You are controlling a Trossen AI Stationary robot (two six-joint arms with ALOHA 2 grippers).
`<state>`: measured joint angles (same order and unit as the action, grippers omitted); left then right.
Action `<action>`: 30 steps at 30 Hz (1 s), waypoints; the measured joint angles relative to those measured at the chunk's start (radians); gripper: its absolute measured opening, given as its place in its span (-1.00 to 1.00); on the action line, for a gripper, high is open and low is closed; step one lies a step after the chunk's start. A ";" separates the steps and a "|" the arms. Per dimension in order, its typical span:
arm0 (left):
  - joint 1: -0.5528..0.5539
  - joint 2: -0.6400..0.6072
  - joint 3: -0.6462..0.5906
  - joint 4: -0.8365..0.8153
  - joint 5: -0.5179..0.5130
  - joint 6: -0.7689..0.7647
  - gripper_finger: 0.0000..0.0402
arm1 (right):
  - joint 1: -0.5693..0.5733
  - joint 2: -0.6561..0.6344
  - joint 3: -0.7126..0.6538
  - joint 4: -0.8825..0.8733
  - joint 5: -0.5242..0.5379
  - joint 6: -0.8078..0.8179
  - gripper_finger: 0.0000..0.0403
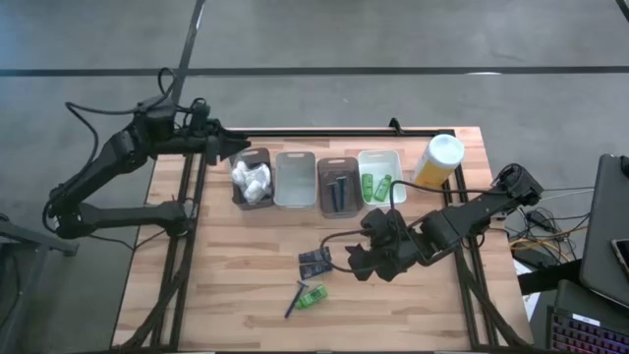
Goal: Pick & Place Travel size toiletries
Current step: Put the blue shave cream into the gray bin
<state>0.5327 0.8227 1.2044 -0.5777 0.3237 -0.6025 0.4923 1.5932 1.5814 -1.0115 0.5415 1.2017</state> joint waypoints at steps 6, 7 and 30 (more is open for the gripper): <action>-0.050 -0.015 -0.021 -0.077 0.089 0.003 0.36 | 0.000 0.001 0.000 0.000 0.000 0.002 0.56; -0.071 -0.019 -0.034 -0.104 0.086 -0.009 0.36 | 0.000 0.001 0.000 0.000 0.000 0.001 0.57; -0.742 0.006 -0.561 0.507 -0.250 -0.361 0.36 | 0.000 0.001 0.000 0.021 -0.029 0.045 0.81</action>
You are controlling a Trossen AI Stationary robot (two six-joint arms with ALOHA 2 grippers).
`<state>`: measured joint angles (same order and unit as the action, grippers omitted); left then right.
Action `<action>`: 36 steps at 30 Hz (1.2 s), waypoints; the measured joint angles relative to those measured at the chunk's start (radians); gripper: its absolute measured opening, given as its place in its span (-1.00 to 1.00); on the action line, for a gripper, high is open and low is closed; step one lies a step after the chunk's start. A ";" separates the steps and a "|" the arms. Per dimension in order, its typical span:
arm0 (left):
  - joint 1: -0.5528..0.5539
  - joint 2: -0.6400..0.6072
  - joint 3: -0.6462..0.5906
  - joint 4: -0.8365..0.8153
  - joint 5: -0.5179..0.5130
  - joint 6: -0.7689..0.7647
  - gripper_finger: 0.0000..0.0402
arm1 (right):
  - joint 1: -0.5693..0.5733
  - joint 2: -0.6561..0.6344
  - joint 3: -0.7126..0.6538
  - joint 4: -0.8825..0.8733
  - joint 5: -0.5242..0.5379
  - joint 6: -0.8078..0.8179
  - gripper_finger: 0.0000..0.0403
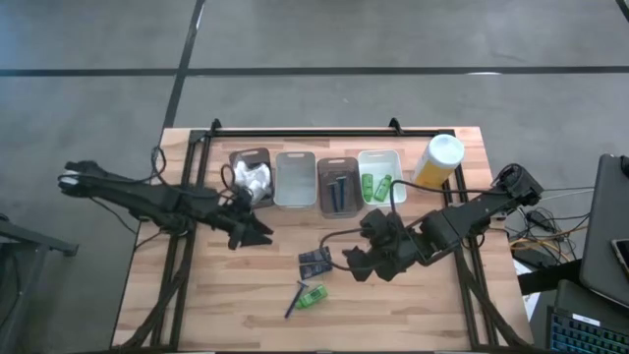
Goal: Pick & Place Travel size toiletries
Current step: Put the blue shave cream into the gray bin
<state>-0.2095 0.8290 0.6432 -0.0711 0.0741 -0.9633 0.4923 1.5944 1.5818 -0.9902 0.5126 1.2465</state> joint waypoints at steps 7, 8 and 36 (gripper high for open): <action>-0.084 0.051 -0.149 0.235 -0.040 -0.038 0.36 | 0.067 0.012 -0.002 0.082 -0.040 -0.049 0.81; -0.097 0.060 -0.161 0.271 -0.049 -0.046 0.36 | 0.081 0.012 -0.004 0.097 -0.043 -0.057 0.81; -0.131 0.106 -0.183 0.321 -0.076 -0.056 0.36 | 0.112 0.010 -0.007 0.117 -0.042 0.203 0.81</action>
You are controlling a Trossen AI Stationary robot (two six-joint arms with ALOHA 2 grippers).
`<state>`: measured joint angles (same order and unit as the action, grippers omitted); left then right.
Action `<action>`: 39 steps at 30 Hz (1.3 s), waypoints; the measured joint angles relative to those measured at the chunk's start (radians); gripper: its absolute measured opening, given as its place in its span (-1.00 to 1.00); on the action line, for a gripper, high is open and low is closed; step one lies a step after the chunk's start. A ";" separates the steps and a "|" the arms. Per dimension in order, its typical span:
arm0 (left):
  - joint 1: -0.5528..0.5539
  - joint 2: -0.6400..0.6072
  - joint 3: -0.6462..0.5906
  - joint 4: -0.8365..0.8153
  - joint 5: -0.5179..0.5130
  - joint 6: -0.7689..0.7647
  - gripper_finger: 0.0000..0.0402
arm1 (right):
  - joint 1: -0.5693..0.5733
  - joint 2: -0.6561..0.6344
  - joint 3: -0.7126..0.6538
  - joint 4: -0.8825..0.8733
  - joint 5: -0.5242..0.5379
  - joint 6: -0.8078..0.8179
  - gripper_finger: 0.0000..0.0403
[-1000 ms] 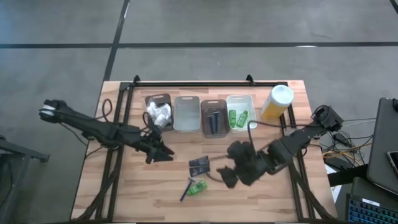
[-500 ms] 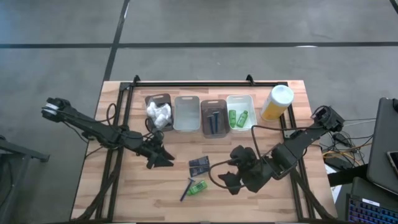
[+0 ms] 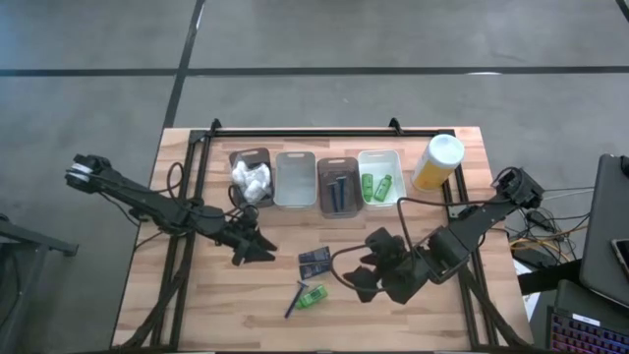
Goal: Pick & Place Travel size toiletries
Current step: Put the blue shave cream into the gray bin
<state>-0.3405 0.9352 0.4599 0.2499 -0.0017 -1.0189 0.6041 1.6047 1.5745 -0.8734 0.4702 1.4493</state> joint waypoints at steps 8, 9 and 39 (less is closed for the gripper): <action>0.000 -0.001 0.000 0.005 0.000 -0.002 0.36 | 0.000 0.000 0.000 0.001 0.000 0.138 0.81; 0.000 -0.001 0.000 0.005 0.001 -0.005 0.36 | 0.000 0.000 0.000 0.001 0.000 0.145 0.81; -0.001 -0.002 -0.005 0.004 0.050 -0.032 0.36 | -0.014 0.035 -0.014 0.099 0.004 0.129 0.81</action>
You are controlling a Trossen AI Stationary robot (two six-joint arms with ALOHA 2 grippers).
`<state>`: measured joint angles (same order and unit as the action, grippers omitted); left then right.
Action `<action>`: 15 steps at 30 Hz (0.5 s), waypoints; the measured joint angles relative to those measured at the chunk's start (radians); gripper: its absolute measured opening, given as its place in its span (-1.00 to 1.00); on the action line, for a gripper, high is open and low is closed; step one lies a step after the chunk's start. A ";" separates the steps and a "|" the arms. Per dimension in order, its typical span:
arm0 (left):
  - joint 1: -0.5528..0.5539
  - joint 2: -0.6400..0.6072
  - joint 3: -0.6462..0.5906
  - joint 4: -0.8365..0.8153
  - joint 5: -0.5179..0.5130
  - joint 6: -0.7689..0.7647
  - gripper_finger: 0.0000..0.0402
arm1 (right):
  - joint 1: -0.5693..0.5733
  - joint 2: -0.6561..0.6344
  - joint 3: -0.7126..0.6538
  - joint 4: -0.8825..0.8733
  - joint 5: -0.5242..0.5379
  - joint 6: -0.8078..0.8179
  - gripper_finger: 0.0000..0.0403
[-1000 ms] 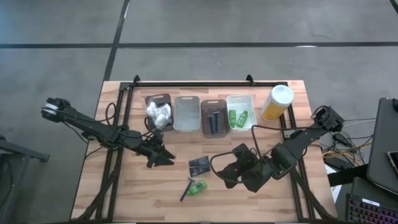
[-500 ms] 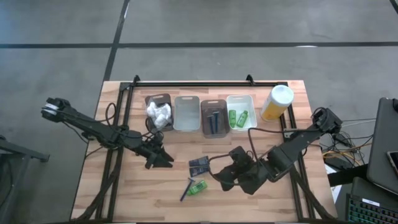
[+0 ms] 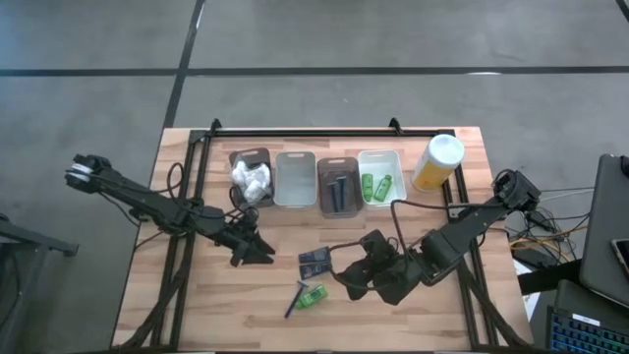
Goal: Pick & Place Travel size toiletries
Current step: Put the blue shave cream into the gray bin
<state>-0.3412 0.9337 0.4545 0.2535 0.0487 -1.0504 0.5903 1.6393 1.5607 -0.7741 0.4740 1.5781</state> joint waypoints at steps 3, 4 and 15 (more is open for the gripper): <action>0.000 0.000 0.000 0.000 -0.033 0.000 0.36 | -0.005 0.012 -0.006 0.055 0.004 -0.011 0.81; 0.000 0.000 0.000 0.000 -0.048 0.000 0.36 | -0.006 0.019 -0.006 0.073 0.004 -0.011 0.81; 0.001 0.001 -0.001 0.000 -0.077 0.000 0.36 | -0.013 0.068 -0.007 0.200 -0.020 0.008 0.81</action>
<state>-0.3405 0.9344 0.4538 0.2539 -0.0284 -1.0508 0.5777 1.7072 1.5536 -0.5739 0.4536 1.5862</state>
